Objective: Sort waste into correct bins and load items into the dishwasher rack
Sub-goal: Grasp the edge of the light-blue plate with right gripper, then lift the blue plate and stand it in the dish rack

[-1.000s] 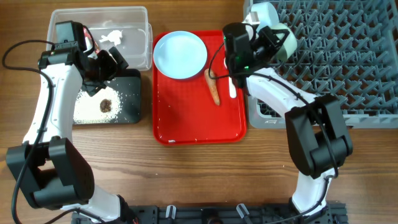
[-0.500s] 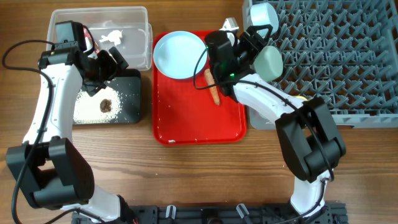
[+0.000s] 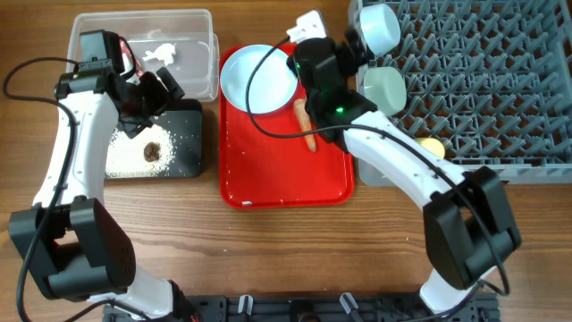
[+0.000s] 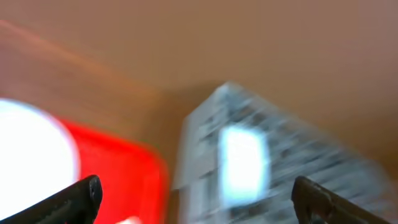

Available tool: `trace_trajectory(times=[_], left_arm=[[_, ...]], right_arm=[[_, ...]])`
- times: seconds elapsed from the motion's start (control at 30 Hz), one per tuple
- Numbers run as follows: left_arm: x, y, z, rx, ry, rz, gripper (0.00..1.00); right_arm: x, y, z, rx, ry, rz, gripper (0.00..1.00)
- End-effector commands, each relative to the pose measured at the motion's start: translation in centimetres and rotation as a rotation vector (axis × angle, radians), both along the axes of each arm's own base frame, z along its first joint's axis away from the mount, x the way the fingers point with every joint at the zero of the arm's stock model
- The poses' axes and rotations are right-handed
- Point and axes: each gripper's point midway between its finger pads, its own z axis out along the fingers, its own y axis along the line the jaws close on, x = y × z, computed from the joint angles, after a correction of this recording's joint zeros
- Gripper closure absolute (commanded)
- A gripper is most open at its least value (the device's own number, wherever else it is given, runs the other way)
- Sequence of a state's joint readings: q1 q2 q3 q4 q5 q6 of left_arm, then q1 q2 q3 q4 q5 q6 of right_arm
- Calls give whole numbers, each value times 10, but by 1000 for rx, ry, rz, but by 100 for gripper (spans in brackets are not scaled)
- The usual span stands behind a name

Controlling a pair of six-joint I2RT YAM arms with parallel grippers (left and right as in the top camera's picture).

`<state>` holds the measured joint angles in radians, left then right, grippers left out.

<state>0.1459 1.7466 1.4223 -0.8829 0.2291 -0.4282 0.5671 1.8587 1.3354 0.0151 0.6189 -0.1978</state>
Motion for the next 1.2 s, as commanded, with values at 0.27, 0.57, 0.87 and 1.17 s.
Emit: trace_trajectory(times=[0.27,0.57,0.87,1.17], left_arm=[[1,2,6,9,-17,2,0],[1,2,6,9,-17,2,0],[1,2,6,9,-17,2,0],[1,2,6,9,-17,2,0]], right_arm=[[-32,70,39,628,389,201,0],[-6,71,-65,872,624,49,0],[17,60,-148,803,558,-178,31],[8,61,-184,896,633,-307,70]])
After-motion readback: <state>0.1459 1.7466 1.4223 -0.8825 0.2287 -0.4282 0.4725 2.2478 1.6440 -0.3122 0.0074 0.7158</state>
